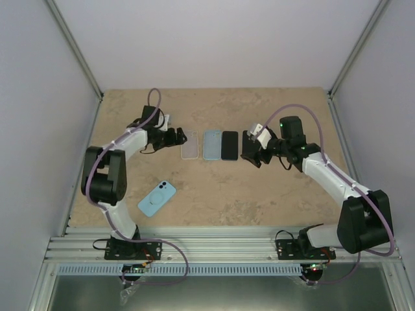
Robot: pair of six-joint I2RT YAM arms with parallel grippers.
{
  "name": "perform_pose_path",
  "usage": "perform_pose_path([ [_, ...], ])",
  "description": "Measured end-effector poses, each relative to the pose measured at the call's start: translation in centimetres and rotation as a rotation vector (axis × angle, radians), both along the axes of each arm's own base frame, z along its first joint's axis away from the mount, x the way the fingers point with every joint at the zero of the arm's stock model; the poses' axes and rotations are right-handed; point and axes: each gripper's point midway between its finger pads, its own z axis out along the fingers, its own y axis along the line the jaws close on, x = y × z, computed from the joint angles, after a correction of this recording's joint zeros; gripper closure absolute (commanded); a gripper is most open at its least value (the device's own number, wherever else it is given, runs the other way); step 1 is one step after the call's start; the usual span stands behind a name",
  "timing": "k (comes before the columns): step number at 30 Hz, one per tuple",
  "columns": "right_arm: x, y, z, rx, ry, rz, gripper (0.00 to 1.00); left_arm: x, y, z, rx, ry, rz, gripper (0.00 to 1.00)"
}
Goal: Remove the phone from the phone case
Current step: Place the phone at the center of the board, then pick up the phone at the center of the board.
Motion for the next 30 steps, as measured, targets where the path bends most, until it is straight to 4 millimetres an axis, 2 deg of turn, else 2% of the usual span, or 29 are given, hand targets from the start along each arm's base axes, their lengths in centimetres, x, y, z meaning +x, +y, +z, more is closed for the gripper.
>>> perform_pose_path([
  [8,-0.2,-0.1,1.0,0.008,-0.027,0.000,0.02,-1.3,1.8,6.6,0.120,-0.183,-0.041,0.01],
  [13,-0.3,-0.1,1.6,0.012,-0.041,0.000,0.02,-3.9,2.8,8.6,0.215,-0.231,-0.148,0.01],
  [16,-0.4,-0.1,1.9,0.015,-0.049,0.000,0.02,-6.5,3.4,8.6,0.272,-0.224,-0.227,0.01],
  [22,-0.5,-0.2,1.8,0.015,-0.047,0.000,0.02,-13.3,4.7,7.2,0.356,-0.133,-0.415,0.01],
  [26,-0.5,-0.1,1.8,0.016,-0.046,0.001,0.02,-16.8,5.7,5.1,0.401,-0.041,-0.513,0.01],
  [30,-0.6,-0.1,1.7,0.019,-0.043,0.005,0.02,-20.3,6.6,2.1,0.461,0.069,-0.618,0.01],
])
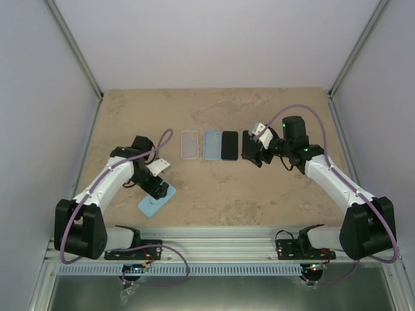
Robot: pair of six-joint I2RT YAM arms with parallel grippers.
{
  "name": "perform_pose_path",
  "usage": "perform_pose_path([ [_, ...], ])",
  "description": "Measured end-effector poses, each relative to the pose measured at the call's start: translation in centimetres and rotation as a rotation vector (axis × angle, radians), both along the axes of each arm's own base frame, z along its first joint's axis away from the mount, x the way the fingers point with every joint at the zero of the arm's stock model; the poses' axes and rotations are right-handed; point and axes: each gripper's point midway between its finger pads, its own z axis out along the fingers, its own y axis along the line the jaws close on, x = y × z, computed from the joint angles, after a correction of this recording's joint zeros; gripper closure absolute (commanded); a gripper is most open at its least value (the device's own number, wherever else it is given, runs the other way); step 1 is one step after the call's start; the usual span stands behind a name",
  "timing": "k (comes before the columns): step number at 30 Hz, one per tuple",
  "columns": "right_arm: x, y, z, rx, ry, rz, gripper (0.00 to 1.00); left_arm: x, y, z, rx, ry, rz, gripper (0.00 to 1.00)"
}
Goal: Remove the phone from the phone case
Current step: Pick up the phone at the center of the board.
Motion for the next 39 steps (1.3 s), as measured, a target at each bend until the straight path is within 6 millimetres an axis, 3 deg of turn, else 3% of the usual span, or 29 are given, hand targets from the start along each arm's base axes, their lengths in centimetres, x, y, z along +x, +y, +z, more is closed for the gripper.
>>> perform_pose_path([
  [3,0.0,0.0,0.0,0.000,0.000,0.000,0.02,-2.2,0.0,-1.7,0.054,0.056,-0.076,0.01],
  [7,0.0,0.0,0.0,-0.001,0.000,0.000,0.02,-3.6,0.3,-3.1,0.109,0.105,-0.131,0.01],
  [24,0.0,0.0,-0.1,-0.001,0.002,0.000,0.02,-3.5,1.2,-7.4,0.267,0.131,-0.187,0.01],
  [28,-0.1,0.0,-0.1,-0.002,0.002,0.000,0.02,-3.4,1.4,-7.6,0.292,0.129,-0.184,0.01],
  [32,-0.4,-0.1,-0.5,-0.004,0.010,0.000,0.02,-3.3,1.3,-7.6,0.300,0.141,-0.183,0.10],
  [36,-0.5,-0.1,-0.5,-0.003,0.008,0.001,0.02,-2.8,0.9,-7.6,0.299,0.148,-0.189,0.25],
  [39,-0.6,-0.1,-0.3,0.000,0.006,0.004,0.02,-2.7,0.7,-7.6,0.297,0.159,-0.184,0.30],
])
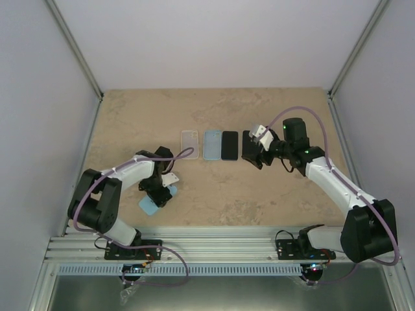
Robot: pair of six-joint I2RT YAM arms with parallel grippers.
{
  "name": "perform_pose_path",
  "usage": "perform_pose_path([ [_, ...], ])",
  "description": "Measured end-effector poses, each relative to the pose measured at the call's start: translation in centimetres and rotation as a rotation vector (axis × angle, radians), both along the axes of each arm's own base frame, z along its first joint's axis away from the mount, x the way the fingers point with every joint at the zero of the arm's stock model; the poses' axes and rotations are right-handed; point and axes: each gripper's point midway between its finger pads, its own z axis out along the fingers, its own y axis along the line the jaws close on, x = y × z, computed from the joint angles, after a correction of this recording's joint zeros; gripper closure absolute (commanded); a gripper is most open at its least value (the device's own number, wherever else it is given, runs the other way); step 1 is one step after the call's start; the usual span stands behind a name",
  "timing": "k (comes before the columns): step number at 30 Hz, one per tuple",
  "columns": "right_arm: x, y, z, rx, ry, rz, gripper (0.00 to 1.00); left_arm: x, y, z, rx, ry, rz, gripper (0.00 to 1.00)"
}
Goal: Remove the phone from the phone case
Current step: Pick up the phone at the center of the board.
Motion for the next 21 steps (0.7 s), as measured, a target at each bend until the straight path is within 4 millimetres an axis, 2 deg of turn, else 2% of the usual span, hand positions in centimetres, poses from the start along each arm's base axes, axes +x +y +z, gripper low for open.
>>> perform_pose_path([
  [6,-0.2,-0.1,0.6,0.008,-0.014,0.001,0.02,0.7,-1.0,0.0,-0.002,-0.016,-0.022,0.46],
  [11,-0.3,-0.4,1.3,0.020,-0.029,-0.007,0.02,1.4,-2.3,0.2,-0.032,-0.039,-0.033,0.51],
  [13,-0.4,-0.4,1.6,0.026,-0.038,-0.004,0.02,2.3,-3.4,0.5,-0.083,-0.066,-0.029,0.53],
  [16,-0.8,-0.3,2.2,0.035,-0.050,0.016,0.02,3.9,-5.6,1.8,-0.183,-0.114,-0.034,0.55],
  [18,-1.5,-0.1,2.7,0.043,-0.063,0.048,0.02,4.9,-7.3,3.5,-0.273,-0.158,-0.048,0.57],
  [21,-2.2,0.1,3.2,0.042,-0.084,0.093,0.02,5.3,-8.9,5.4,-0.364,-0.189,-0.070,0.59],
])
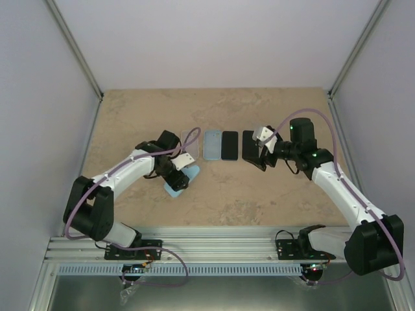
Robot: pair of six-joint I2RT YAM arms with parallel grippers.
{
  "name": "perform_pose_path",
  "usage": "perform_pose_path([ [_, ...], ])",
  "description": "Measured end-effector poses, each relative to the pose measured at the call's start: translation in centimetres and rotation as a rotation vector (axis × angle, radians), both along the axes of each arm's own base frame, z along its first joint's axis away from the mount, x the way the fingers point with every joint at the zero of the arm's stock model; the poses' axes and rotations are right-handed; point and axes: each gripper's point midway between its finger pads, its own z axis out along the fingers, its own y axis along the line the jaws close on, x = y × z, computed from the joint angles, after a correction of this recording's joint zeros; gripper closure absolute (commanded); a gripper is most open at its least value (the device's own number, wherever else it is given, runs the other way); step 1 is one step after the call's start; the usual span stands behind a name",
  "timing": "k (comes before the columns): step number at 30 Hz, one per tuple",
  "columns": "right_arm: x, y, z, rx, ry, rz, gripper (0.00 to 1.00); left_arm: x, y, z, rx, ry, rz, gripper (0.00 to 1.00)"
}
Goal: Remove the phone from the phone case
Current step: Pick up the phone at the center of the board.
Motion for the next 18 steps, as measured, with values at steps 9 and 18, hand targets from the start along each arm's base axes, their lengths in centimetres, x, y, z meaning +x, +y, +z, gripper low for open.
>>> perform_pose_path([
  [9,-1.9,0.6,3.0,-0.054,-0.107,0.171,0.02,-1.2,-3.3,3.0,-0.203,0.024,-0.101,0.64],
  [18,-5.7,1.2,4.8,-0.160,-0.323,0.400,0.09,-3.9,-6.1,7.2,-0.410,0.067,-0.255,0.65],
])
